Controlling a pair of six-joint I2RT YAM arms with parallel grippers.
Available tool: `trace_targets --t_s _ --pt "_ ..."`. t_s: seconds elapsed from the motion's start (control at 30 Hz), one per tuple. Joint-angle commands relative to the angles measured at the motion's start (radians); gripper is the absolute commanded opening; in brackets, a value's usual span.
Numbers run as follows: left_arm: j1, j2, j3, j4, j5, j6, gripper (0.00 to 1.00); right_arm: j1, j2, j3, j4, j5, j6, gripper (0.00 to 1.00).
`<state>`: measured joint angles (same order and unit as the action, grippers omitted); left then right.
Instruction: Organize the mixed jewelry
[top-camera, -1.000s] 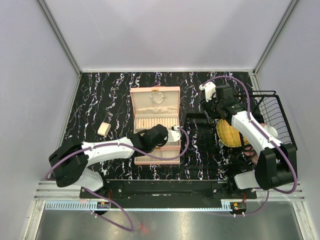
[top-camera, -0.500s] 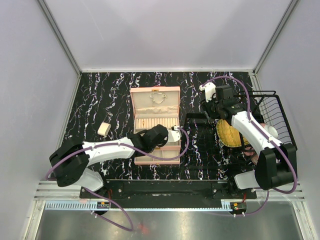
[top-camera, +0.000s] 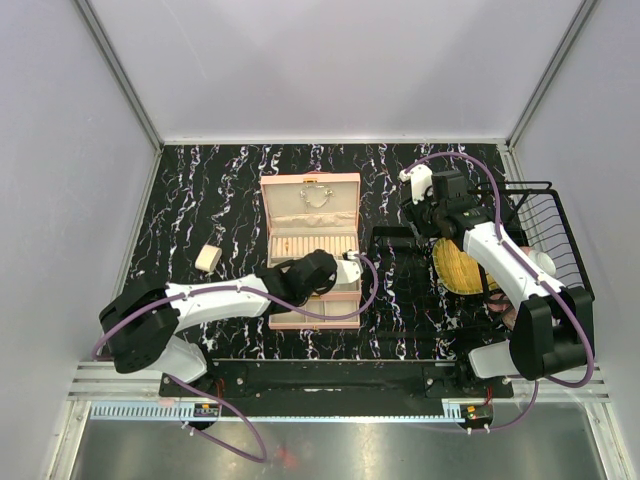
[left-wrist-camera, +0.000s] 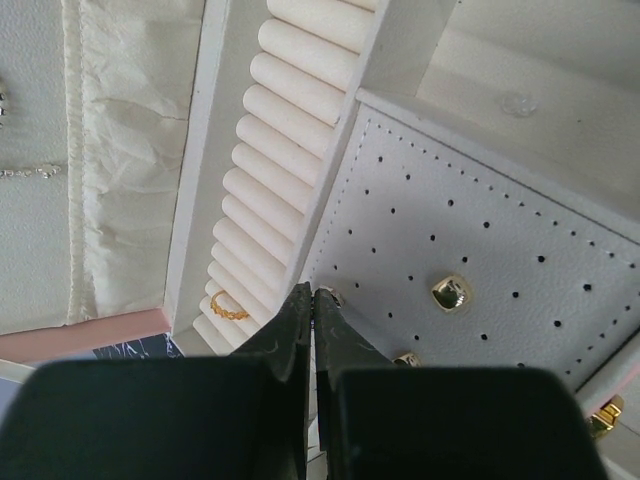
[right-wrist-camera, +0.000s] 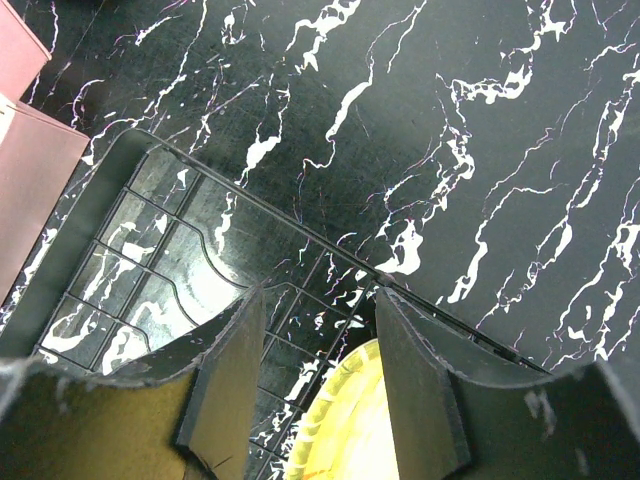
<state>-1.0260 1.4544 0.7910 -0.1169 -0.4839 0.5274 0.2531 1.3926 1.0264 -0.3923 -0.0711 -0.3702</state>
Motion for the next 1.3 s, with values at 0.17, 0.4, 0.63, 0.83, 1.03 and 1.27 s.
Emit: trace_targets --t_s 0.17,0.4,0.63,0.83,1.03,1.27 --pt "-0.031 0.003 0.010 -0.041 0.010 -0.049 0.01 -0.011 -0.021 -0.002 0.024 -0.016 -0.003 0.54" --pt "-0.042 -0.008 0.020 -0.069 0.018 -0.064 0.08 -0.009 -0.024 -0.002 0.024 -0.016 -0.003 0.55" --pt "-0.048 -0.017 0.028 -0.093 0.021 -0.076 0.14 -0.009 -0.027 -0.005 0.023 -0.016 -0.003 0.54" --pt "-0.049 -0.029 0.036 -0.101 0.025 -0.081 0.22 -0.011 -0.030 -0.006 0.026 -0.018 -0.003 0.54" --pt "-0.049 -0.063 0.063 -0.132 0.028 -0.069 0.28 -0.011 -0.029 -0.008 0.024 -0.016 0.001 0.54" --pt "-0.048 -0.108 0.129 -0.168 0.018 -0.056 0.35 -0.011 -0.024 -0.006 0.023 -0.016 0.001 0.54"
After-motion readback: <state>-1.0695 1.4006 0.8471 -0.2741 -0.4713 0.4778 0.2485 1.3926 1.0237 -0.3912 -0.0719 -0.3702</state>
